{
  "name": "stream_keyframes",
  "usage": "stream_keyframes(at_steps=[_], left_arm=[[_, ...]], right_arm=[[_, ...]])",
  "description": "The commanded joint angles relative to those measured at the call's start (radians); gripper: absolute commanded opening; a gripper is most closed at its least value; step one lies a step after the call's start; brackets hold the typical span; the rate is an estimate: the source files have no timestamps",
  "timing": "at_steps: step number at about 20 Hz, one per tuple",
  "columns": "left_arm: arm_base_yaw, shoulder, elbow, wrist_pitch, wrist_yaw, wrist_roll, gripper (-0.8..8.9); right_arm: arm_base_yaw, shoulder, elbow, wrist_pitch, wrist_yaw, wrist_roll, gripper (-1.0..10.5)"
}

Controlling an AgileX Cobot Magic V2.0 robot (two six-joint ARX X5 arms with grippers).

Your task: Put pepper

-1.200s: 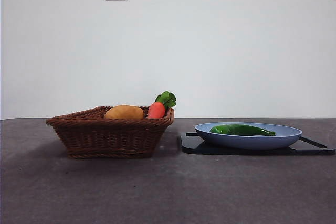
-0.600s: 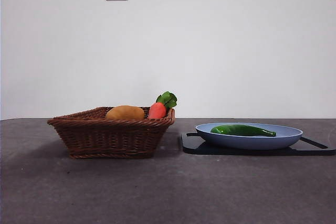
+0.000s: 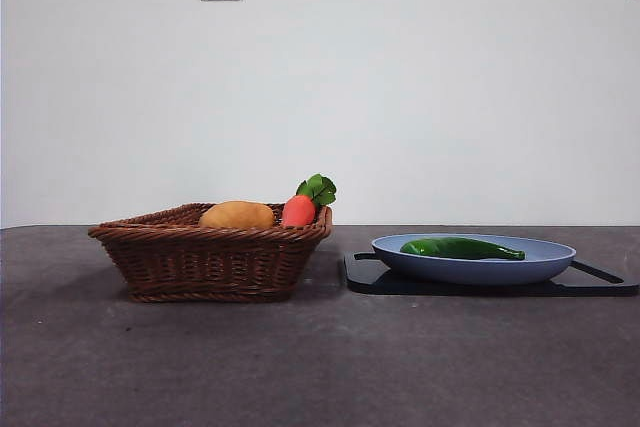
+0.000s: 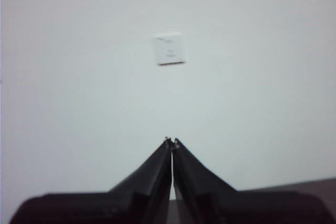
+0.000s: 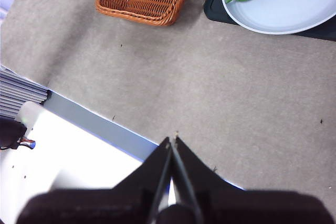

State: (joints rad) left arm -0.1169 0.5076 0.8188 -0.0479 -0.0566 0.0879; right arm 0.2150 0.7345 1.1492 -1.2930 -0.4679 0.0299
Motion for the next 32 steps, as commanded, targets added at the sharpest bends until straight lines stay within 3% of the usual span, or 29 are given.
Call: stream_keyframes(at_steps=[1, 6, 13, 17, 25, 32], left_arm=[[0.042, -0.113, -0.182, 0.082, 0.006, 0.015, 0.08], [0.093, -0.322, -0.5, 0.107, 0.006, -0.073, 0.08], [0.111, -0.468, -0.746, 0.101, 0.008, -0.148, 0.08], [0.111, -0.496, -0.795, 0.074, 0.009, -0.171, 0.08], [0.111, -0.507, -0.802, -0.161, 0.013, -0.201, 0.08], [0.111, -0.507, -0.802, -0.151, 0.035, -0.197, 0.08]], right_arm=[[0.003, 0.005, 0.018, 0.005, 0.003, 0.002, 0.1], [0.003, 0.005, 0.018, 0.005, 0.003, 0.002, 0.1], [0.003, 0.005, 0.018, 0.005, 0.003, 0.002, 0.1], [0.003, 0.005, 0.018, 0.005, 0.002, 0.002, 0.1], [0.003, 0.005, 0.018, 0.005, 0.002, 0.002, 0.1], [0.003, 0.005, 0.018, 0.005, 0.002, 0.002, 0.1]])
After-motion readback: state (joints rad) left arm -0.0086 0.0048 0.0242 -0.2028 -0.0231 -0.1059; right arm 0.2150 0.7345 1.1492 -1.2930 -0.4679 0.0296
